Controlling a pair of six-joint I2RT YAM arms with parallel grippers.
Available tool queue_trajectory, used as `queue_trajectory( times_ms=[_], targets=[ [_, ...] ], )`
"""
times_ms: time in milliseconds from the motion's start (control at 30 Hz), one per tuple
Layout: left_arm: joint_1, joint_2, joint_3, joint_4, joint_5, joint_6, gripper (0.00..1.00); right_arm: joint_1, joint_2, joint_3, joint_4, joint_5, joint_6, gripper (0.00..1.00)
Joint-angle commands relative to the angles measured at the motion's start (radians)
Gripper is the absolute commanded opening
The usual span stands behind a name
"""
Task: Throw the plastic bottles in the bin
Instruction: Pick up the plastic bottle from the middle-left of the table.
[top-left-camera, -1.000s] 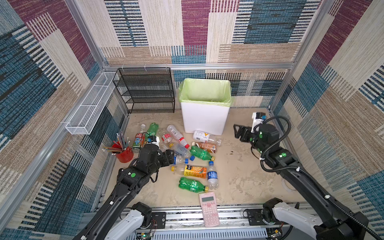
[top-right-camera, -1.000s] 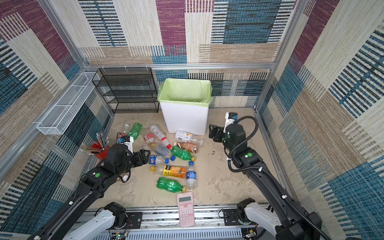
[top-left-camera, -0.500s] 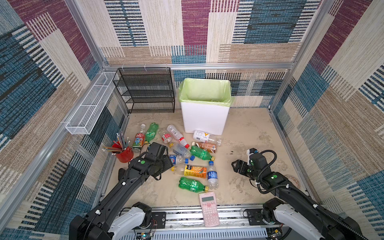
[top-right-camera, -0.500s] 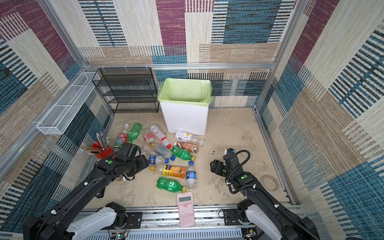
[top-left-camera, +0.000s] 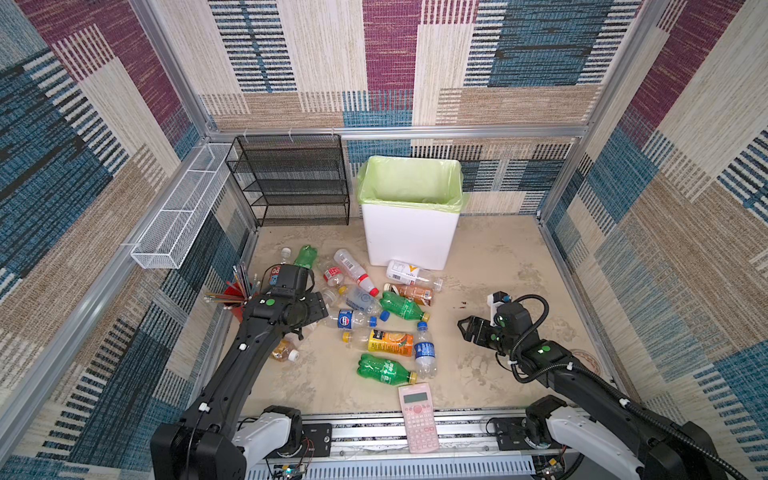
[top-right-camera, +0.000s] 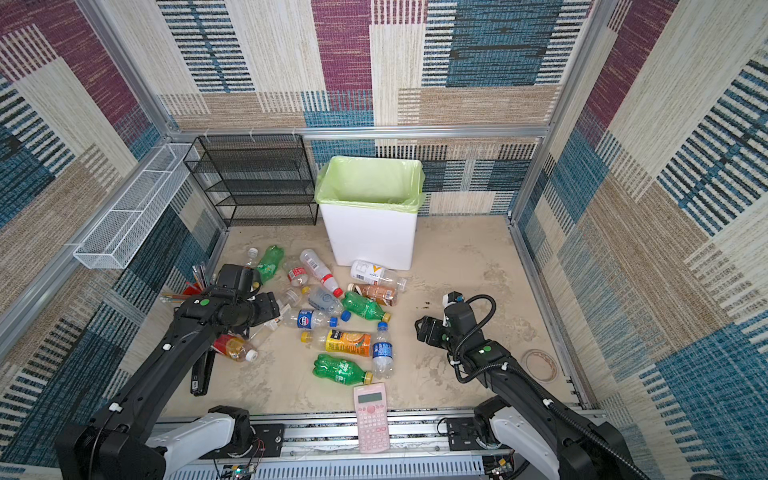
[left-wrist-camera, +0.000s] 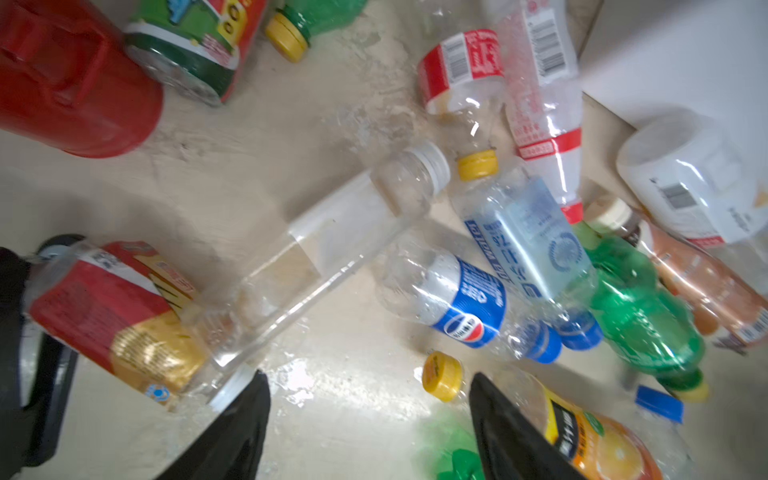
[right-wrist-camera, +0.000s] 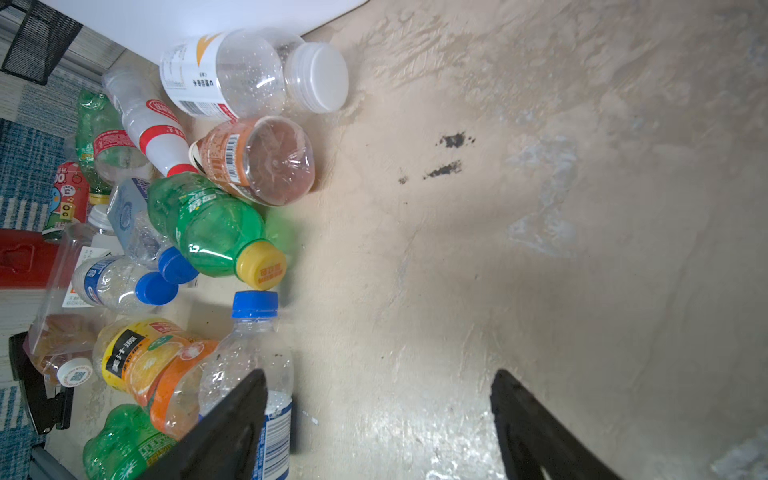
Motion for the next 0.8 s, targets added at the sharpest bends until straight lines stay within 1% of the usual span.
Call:
queue_trajectory(
  times_ms=[0,33,133,200,333,467,533,667,767],
  targets=[
    [0.077,0.005,-0.01,-0.109,-0.065,-0.077,0.72,0.001,0.002,0.006,0.035,-0.009,-0.024,0.85],
    [0.104,-0.008,-0.032,-0.111,-0.053,-0.124,0.72,0.001,0.002,0.005,0.033,-0.009,-0.026,0.85],
    [0.185,-0.08,-0.117,-0.091,-0.035,-0.29,0.63,0.001,0.002,-0.001,0.044,-0.015,-0.024,0.85],
    [0.246,-0.113,-0.158,-0.085,-0.024,-0.376,0.61,0.0,0.0,-0.003,0.048,-0.022,-0.024,0.85],
    [0.349,-0.094,-0.198,-0.058,0.017,-0.47,0.6,0.0,-0.002,-0.006,0.044,-0.027,-0.038,0.86],
    [0.396,-0.076,-0.217,-0.004,-0.005,-0.567,0.64,0.0,-0.009,-0.014,0.041,-0.034,-0.044,0.86],
    [0.422,-0.051,-0.214,0.021,0.005,-0.58,0.67,0.001,-0.012,-0.018,0.039,-0.033,-0.041,0.86],
    [0.457,0.04,-0.173,0.023,0.024,-0.578,0.71,0.001,-0.019,-0.023,0.041,-0.028,-0.034,0.86],
    [0.481,0.086,-0.17,0.048,0.038,-0.597,0.71,0.001,-0.014,-0.025,0.044,-0.025,-0.03,0.86]
  ],
)
